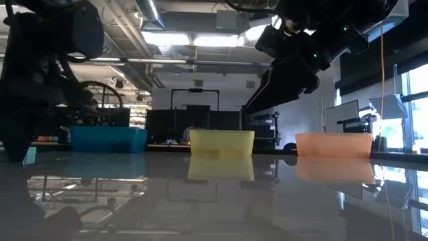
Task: Sort blocks by size
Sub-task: Put the light blue rectangle block into the yellow bin
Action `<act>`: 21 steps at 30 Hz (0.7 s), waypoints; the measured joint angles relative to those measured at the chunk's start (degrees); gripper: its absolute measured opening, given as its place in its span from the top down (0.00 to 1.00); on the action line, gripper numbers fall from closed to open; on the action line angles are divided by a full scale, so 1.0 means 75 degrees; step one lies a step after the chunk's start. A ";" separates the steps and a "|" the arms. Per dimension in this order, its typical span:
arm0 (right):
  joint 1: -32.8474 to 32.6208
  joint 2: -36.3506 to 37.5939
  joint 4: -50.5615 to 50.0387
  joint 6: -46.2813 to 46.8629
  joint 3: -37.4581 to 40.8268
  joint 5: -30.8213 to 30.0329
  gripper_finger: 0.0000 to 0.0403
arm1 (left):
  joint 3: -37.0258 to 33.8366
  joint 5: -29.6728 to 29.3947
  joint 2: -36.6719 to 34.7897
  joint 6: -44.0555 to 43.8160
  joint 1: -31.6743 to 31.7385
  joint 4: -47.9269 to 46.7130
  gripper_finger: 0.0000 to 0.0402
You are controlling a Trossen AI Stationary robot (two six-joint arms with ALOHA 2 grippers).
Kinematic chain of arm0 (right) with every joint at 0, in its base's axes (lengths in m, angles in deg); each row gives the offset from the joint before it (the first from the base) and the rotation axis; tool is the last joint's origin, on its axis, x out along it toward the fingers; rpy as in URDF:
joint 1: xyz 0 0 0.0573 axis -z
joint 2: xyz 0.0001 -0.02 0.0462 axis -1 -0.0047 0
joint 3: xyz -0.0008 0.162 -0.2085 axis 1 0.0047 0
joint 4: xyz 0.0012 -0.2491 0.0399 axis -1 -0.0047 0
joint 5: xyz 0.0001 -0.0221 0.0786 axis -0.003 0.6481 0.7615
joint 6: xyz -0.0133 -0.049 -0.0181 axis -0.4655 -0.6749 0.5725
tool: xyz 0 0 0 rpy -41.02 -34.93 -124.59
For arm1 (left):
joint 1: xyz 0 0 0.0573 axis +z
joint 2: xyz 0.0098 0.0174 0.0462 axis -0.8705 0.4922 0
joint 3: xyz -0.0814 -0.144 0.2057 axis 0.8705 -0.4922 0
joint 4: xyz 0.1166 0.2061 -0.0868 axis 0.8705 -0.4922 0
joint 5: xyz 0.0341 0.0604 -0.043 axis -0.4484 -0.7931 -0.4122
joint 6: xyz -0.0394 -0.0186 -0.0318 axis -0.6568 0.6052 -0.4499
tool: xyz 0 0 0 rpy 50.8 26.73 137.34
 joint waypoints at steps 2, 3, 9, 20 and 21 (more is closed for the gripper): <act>-0.0004 0.0000 -0.0014 0.0004 0.0000 0.0046 0.32 | -0.0083 0.0058 0.0021 -0.0016 0.0062 0.0060 0.58; -0.0006 0.0000 -0.0017 0.0004 0.0000 0.0044 0.32 | -0.0090 0.0063 0.0021 -0.0059 0.0087 0.0035 0.61; -0.0006 0.0000 -0.0037 0.0004 0.0000 0.0030 0.32 | -0.0096 0.0016 0.0036 -0.0014 0.0068 0.0150 0.75; -0.0003 0.0000 -0.0043 0.0004 0.0000 0.0022 0.32 | 0.0251 -0.0229 0.0059 0.0592 0.0071 0.0218 0.94; -0.0003 0.0000 -0.0041 -0.0001 0.0000 0.0021 0.32 | 0.0275 -0.0313 0.0064 0.0616 0.0079 0.0300 0.95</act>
